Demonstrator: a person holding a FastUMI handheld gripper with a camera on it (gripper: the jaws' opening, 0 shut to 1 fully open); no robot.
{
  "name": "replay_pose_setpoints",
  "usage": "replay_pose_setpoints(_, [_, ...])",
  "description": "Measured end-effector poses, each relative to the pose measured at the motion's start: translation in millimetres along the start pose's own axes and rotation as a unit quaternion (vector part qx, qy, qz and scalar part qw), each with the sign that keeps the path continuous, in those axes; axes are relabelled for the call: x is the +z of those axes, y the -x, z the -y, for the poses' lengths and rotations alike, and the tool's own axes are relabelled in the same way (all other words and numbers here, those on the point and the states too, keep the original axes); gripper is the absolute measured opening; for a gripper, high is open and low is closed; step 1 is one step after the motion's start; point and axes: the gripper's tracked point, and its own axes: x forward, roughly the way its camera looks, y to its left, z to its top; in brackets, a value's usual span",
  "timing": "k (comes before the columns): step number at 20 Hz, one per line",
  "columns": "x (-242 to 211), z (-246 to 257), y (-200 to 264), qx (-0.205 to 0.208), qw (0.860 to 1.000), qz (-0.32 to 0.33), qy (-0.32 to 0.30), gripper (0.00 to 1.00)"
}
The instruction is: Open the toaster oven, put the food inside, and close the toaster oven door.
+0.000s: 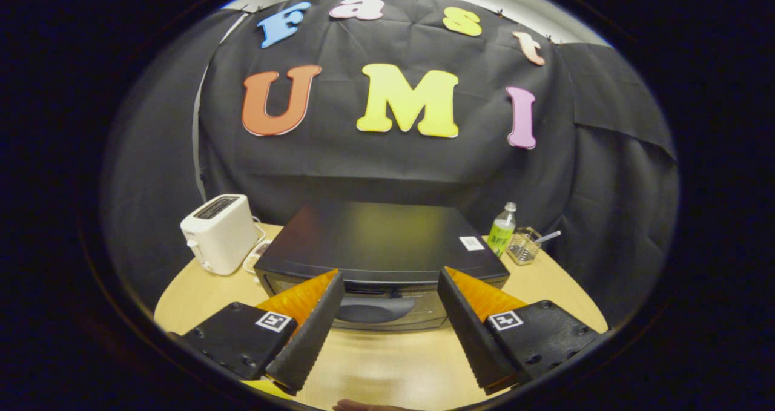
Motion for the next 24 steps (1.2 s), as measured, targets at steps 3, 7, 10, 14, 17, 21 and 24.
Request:
replay_pose_setpoints(3, [-10.6, -0.7, -18.4, -0.008, 1.000, -0.003, 0.017, 1.00])
replay_pose_setpoints(7, [-25.9, -16.3, -33.4, 0.023, 0.999, -0.010, -0.029, 1.00])
replay_pose_setpoints(10, [-21.4, -15.7, -34.3, 0.019, 0.999, -0.001, -0.026, 1.00])
replay_pose_setpoints(14, [-36.4, -17.2, -20.6, 0.026, 0.999, -0.026, -0.026, 1.00])
replay_pose_setpoints(17, [-56.2, -16.4, -0.2, 0.031, 0.998, -0.043, -0.026, 1.00])
replay_pose_setpoints(21, [-88.7, -15.0, 23.5, 0.028, 0.996, -0.083, -0.009, 1.00])
replay_pose_setpoints(24, [-114.8, -14.6, 35.5, 0.023, 0.994, -0.110, -0.001, 1.00])
